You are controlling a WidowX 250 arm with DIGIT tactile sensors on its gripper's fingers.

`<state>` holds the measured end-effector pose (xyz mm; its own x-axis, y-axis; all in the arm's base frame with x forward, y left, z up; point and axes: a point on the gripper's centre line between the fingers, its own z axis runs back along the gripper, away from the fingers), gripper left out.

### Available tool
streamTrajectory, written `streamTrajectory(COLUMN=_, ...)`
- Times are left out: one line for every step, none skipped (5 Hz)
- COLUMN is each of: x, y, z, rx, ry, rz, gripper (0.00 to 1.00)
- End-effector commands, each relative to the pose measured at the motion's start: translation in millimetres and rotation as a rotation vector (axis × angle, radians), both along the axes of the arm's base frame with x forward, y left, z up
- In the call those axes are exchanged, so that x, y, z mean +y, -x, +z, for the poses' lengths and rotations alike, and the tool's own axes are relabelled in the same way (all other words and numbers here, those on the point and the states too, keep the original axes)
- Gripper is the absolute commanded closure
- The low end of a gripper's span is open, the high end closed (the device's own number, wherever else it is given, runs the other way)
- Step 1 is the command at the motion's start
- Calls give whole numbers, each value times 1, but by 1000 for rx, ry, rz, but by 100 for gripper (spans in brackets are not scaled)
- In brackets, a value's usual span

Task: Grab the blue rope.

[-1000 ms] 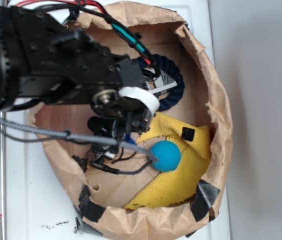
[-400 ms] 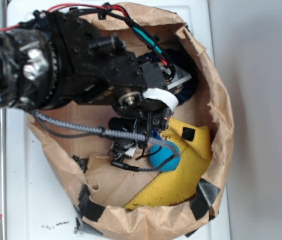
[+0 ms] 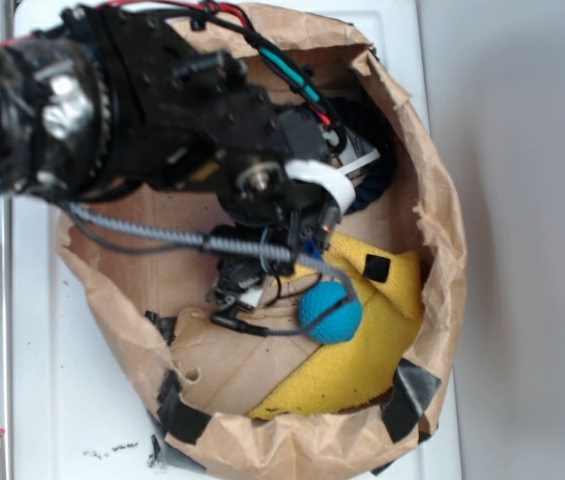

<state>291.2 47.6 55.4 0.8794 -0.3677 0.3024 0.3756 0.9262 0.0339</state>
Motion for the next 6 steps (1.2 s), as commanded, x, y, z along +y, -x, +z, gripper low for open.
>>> streamTrajectory(x=26, y=12, z=39, rx=-87, ry=-22, rz=45, gripper=0)
streamTrajectory(x=33, y=2, z=26, rx=-83, ry=-31, rz=99, gripper=0)
streamTrajectory(x=35, y=-6, z=17, rx=-63, ry=-22, rz=119, gripper=0)
streamTrajectory(x=32, y=-9, z=12, rx=-65, ry=-40, rz=117, gripper=0)
streamTrajectory(x=19, y=-8, z=2, rx=-52, ry=-60, rz=86, gripper=0)
streamTrajectory(x=8, y=-6, z=-5, rx=-48, ry=-75, rz=62, gripper=0)
